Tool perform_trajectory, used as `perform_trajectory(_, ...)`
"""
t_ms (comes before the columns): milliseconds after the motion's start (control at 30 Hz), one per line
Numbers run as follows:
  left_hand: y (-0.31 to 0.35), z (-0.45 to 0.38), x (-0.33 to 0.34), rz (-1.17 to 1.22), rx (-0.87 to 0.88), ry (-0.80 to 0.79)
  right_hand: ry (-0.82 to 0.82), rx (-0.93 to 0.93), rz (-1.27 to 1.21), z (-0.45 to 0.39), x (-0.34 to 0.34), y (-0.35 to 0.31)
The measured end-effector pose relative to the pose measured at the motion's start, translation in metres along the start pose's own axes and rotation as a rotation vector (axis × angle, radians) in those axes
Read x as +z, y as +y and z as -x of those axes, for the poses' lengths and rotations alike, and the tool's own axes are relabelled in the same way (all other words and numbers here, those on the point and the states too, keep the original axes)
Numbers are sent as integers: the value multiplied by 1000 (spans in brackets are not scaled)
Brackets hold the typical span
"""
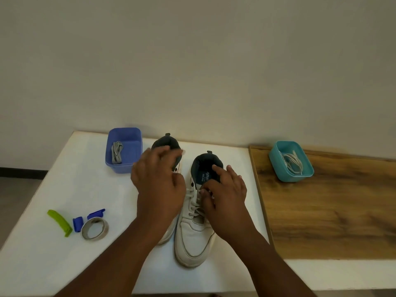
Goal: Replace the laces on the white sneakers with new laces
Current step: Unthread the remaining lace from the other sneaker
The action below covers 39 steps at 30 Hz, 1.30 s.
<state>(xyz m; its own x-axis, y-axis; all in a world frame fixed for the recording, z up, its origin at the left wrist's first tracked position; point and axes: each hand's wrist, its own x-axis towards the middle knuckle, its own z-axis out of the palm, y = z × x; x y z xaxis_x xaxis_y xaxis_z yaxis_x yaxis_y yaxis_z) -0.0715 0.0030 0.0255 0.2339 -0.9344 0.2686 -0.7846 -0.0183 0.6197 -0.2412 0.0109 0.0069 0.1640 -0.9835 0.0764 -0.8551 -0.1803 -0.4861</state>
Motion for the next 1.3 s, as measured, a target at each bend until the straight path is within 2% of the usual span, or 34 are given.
perform_trajectory(133, 2, 10, 10, -218, 125, -215, 113, 99, -51, -3, -5, 1)
perform_trajectory(267, -2, 8, 11, -254, 101, -212, 267, 224, -123, -2, -12, 13)
perform_trajectory(367, -1, 9, 10, -208, 91, -179, 310, 330, -200, -1, -15, 21)
perform_trajectory(433, -2, 10, 14, -175, 71, -179, 252, 271, -155, 0, -14, 18)
perform_trajectory(567, -8, 7, 16, -162, 16, -219, 25, -17, 1, 2, -3, 1)
perform_trajectory(633, -8, 7, 15, -140, 6, -239, -11, -22, 62, 2, 1, -1)
perform_trajectory(700, -6, 6, 11, -127, 14, -251, 66, 26, 22, 1, -2, -2)
perform_trajectory(767, -4, 7, 9, -136, 17, -257, 212, 124, -103, -2, -10, 4)
perform_trajectory(833, -2, 8, 7, -120, 10, -248, 376, 342, -415, -7, -25, 7)
perform_trajectory(900, -1, 8, 7, -115, 2, -237, 507, 639, -765, -13, -39, 10)
perform_trajectory(933, -2, 8, 8, -113, -1, -240, 542, 739, -831, -14, -42, 12)
perform_trajectory(1133, 2, 9, 11, -96, 9, -208, 618, 769, -931, -17, -34, 10)
perform_trajectory(1300, -4, 9, 16, -123, 162, -261, 777, 814, -1002, -17, -43, 12)
